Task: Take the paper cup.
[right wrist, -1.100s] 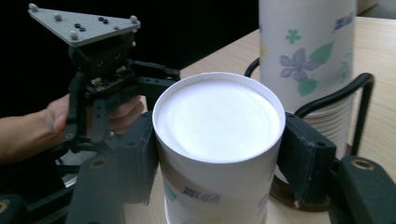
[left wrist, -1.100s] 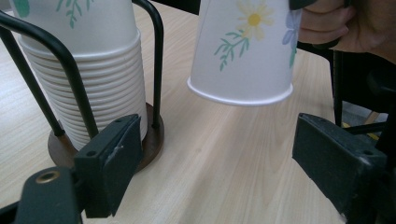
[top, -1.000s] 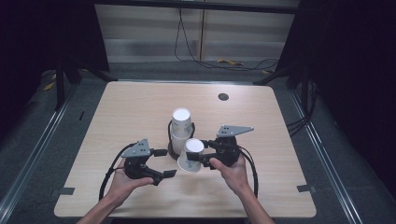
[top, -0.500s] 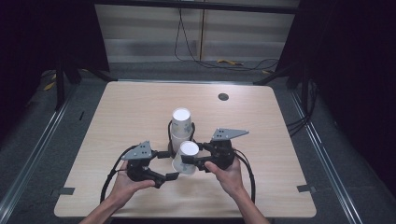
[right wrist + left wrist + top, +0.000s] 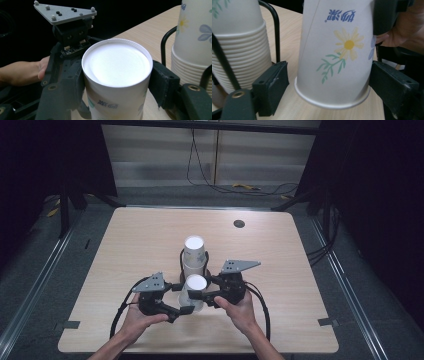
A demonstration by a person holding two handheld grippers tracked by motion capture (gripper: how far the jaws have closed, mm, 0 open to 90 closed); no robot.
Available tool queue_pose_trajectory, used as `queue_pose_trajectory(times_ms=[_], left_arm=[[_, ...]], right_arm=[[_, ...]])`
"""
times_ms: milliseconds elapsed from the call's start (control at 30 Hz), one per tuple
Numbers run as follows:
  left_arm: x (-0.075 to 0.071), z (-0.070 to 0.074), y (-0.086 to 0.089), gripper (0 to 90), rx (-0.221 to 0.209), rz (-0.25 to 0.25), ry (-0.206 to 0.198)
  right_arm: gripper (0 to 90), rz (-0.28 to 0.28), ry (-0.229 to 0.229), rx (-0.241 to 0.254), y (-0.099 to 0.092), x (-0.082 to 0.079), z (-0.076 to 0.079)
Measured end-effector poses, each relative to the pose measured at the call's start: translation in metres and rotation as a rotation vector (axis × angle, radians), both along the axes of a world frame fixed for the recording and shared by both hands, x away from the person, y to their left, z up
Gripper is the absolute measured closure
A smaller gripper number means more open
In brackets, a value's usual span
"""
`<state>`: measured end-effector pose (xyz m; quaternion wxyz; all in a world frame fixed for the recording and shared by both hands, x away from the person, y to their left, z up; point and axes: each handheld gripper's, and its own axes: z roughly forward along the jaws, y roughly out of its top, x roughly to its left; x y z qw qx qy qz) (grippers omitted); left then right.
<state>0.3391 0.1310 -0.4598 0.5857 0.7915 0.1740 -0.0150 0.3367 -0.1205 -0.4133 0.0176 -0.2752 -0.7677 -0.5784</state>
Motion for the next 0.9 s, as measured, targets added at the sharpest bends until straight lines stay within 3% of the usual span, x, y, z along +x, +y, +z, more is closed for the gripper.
queue_pose_trajectory(times_ms=[367, 800, 867, 900], left_arm=[[0.0001, 0.0001, 0.0002, 21.6, -0.025, -0.022, -0.003], [0.0008, -0.0005, -0.0003, 25.9, -0.017, -0.037, 0.011], [0.0007, -0.0005, -0.0003, 26.3, -0.013, -0.04, 0.016], [0.0008, -0.0006, -0.0002, 26.4, -0.006, -0.048, 0.023]], right_arm=[[36.0, 0.008, 0.0, 0.022, 0.007, -0.0003, 0.0019], [32.9, 0.026, 0.02, 0.024, 0.0056, 0.0029, -0.0003], [32.1, 0.024, 0.022, 0.024, 0.0057, 0.0029, -0.0003], [25.9, 0.021, 0.019, 0.024, 0.0056, 0.0031, -0.0003]])
